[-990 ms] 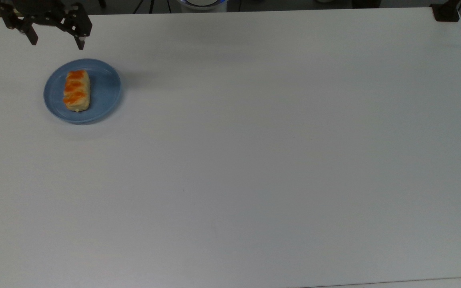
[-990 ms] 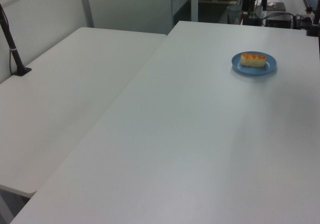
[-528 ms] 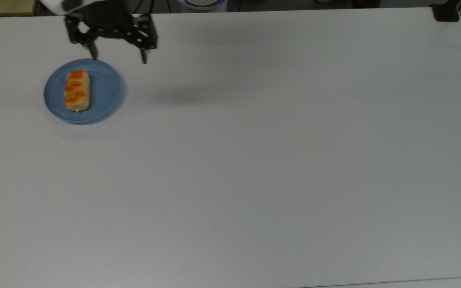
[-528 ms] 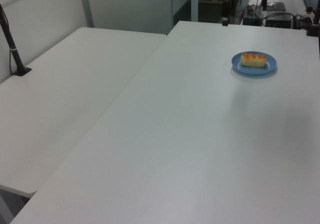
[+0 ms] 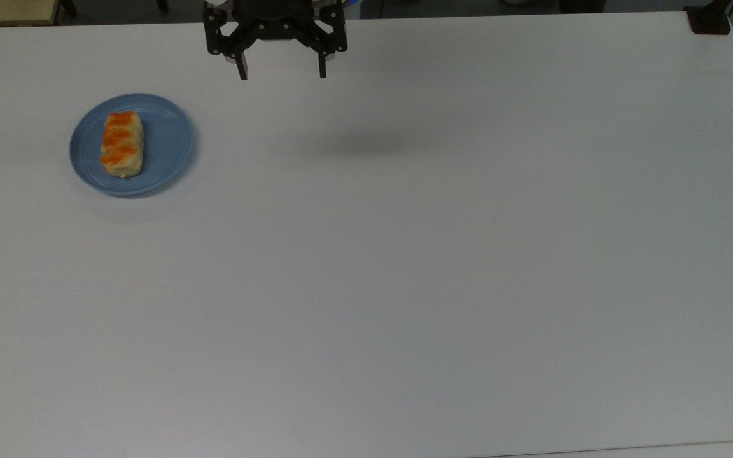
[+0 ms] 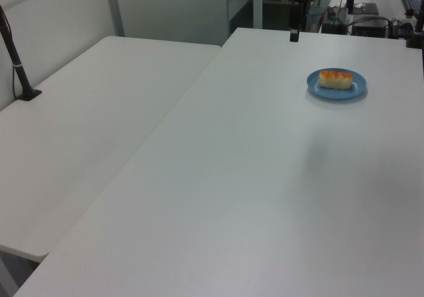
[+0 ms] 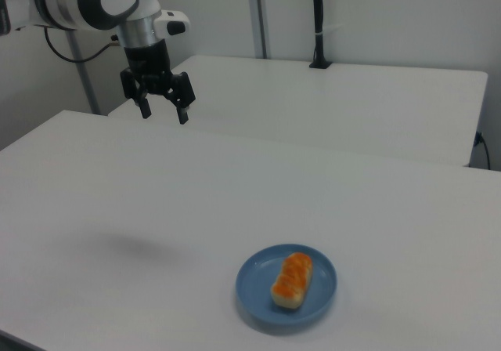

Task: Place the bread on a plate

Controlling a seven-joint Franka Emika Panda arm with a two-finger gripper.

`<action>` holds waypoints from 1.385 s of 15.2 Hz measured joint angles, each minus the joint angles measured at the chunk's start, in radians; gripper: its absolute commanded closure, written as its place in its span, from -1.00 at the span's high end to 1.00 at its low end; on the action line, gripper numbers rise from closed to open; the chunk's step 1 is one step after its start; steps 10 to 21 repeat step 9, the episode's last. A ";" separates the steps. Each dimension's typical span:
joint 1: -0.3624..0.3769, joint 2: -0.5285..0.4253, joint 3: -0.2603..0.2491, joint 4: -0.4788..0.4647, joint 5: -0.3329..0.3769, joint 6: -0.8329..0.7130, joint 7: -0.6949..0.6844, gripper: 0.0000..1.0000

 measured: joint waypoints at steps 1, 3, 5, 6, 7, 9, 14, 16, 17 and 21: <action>-0.004 0.000 0.008 0.000 0.000 -0.004 0.000 1.00; -0.023 0.000 0.034 0.000 0.000 -0.005 0.028 1.00; -0.044 0.000 0.056 0.000 0.000 -0.005 0.081 1.00; -0.047 0.000 0.059 0.000 0.000 -0.005 0.091 1.00; -0.050 0.000 0.061 0.000 0.000 -0.005 0.096 1.00; -0.052 0.000 0.061 0.000 0.000 -0.005 0.103 1.00; -0.052 0.000 0.061 0.000 0.000 -0.005 0.103 1.00; -0.052 0.000 0.061 0.000 0.000 -0.005 0.103 1.00; -0.052 0.000 0.061 0.000 0.000 -0.005 0.103 1.00; -0.052 0.000 0.061 0.000 0.000 -0.005 0.103 1.00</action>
